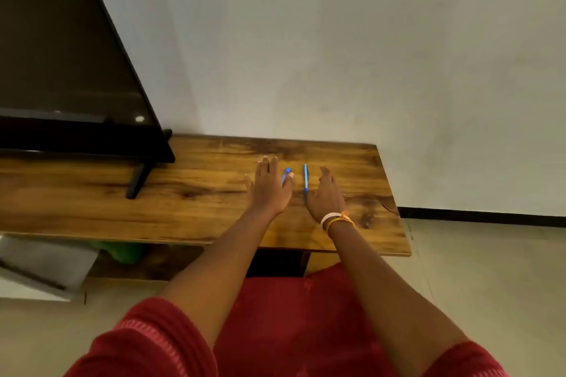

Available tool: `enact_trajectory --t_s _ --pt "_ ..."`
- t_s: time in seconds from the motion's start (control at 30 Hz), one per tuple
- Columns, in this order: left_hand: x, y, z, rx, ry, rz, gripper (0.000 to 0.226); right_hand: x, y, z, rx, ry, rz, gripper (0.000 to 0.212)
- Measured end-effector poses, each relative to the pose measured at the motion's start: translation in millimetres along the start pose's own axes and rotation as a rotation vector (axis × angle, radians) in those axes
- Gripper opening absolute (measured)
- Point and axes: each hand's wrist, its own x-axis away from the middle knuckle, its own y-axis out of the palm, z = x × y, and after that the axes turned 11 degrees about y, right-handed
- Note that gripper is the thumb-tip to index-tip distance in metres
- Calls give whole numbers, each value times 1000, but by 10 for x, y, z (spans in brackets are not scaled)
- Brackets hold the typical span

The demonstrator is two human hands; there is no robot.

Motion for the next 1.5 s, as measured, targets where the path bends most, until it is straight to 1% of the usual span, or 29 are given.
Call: enact_trajectory --t_s 0.03,0.1,0.27,0.33,0.43,0.53,0.63,0.73,0.83,0.9,0.97,1.07,1.2,1.27,1.3,1.37,1.43,1.47,1.5 --pt "-62 101 -43 36 -34 9 56 -121 80 23 -77 31 0 66" --pt "-162 280 -119 107 -63 80 50 -284 164 48 -175 65 0 65" --pt "-228 597 -296 288 -69 231 47 -504 409 153 -266 132 27 61" --pt "-292 676 -377 289 -68 252 48 -602 477 180 -242 159 50 56" --pt "-431 699 -441 288 -83 263 50 -741 526 174 -159 147 53 46" --pt "-540 715 -488 276 -66 261 44 -850 540 190 -110 146 66 33" --pt "-547 711 -501 218 -47 271 38 -869 535 205 -36 118 68 28" --pt "-559 657 -485 185 39 338 33 -860 574 154 5 132 72 22" --pt "-558 608 -394 198 147 361 27 -870 529 142 -103 212 38 15" --pt "-549 590 -313 231 159 355 24 -911 436 158 -241 292 -4 19" --pt "-538 582 -234 267 141 358 22 -939 324 163 -434 417 -55 24" --pt "-510 577 -68 440 22 379 20 -933 168 173 -735 548 -88 18" --pt "-452 624 133 616 -166 402 14 -887 5 214 -1152 592 1 13" --pt "-436 658 221 734 -273 353 7 -861 -43 225 -1323 618 -36 13" --pt "-431 681 257 804 -342 295 4 -844 -54 231 -1380 640 -83 15" --pt "-444 732 315 996 -481 129 10 -815 -59 253 -1384 685 -204 16" --pt "-480 769 351 1280 -549 -18 15 -794 -35 273 -1271 711 -316 12" --pt "-508 783 360 1421 -564 -40 16 -795 -21 288 -1207 710 -355 9" --pt "-537 799 362 1536 -583 -22 15 -795 -10 299 -1156 697 -384 8"
